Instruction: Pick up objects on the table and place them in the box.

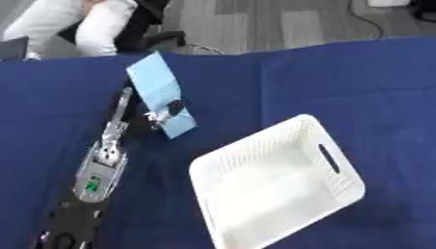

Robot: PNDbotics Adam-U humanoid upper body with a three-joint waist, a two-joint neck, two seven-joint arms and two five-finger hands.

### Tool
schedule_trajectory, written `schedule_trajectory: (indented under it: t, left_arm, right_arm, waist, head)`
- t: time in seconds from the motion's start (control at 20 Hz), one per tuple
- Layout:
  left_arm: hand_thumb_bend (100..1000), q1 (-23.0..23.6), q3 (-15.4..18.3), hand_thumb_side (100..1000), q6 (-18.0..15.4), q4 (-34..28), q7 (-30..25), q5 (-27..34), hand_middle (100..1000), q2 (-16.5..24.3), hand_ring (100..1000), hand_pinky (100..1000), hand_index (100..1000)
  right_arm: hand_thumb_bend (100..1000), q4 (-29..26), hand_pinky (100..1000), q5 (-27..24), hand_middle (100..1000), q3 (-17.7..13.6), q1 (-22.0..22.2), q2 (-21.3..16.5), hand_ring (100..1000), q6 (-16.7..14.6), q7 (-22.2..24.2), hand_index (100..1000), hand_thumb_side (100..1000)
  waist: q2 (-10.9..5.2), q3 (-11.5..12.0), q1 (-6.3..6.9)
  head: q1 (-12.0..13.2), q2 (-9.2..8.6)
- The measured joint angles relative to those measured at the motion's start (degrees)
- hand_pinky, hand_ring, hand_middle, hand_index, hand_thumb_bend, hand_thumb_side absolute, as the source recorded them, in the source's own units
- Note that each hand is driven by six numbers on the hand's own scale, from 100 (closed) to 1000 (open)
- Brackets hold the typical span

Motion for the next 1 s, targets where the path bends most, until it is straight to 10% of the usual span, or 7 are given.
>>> schedule_trajectory:
  t: [0.15, 0.2, 0.25, 0.4, 1.0]
  left_arm:
    - [732, -1.1, 0.4, 402, 1.9, 1.3, 3.8, 3.1, 436, -0.4, 272, 114, 568]
    - [570, -1.5, 0.4, 218, 2.4, 1.6, 5.2, 4.3, 283, -0.6, 145, 100, 380]
    - [100, -1.7, 0.5, 102, 2.9, 1.9, 6.6, 5.5, 220, -0.6, 100, 100, 298]
    - [100, -2.4, 0.8, 360, 4.1, 2.1, 11.7, 10.4, 100, -0.9, 100, 100, 150]
    - [100, -3.2, -1.0, 140, -1.2, -5.3, 10.2, 24.9, 100, 1.2, 100, 100, 127]
  right_arm:
    - [100, 0.0, 692, -0.5, 861, 0.0, -0.4, 0.0, 809, 0.0, 0.0, 812, 771]
    - [100, 0.0, 684, -0.7, 857, 0.0, -0.5, 0.0, 806, 0.1, 0.1, 809, 771]
    - [100, 0.0, 683, -1.0, 856, 0.0, -0.5, 0.0, 805, 0.1, 0.1, 807, 771]
    - [100, 0.0, 676, -1.9, 851, 0.0, -1.0, 0.1, 799, 0.4, 0.4, 801, 771]
    - [100, 0.0, 673, -3.6, 849, -0.4, -0.9, 0.4, 799, 0.9, 0.9, 802, 771]
  waist:
    - [0.0, -0.5, 0.24]
    - [0.0, -0.6, 0.32]
    - [0.0, -0.7, 0.33]
    - [-0.01, -0.9, 0.34]
    - [-0.55, -0.6, 0.01]
  head:
    - [0.2, -0.02]
    - [0.2, -0.02]
    - [0.2, -0.02]
    - [0.4, -0.02]
    - [0.7, -0.03]
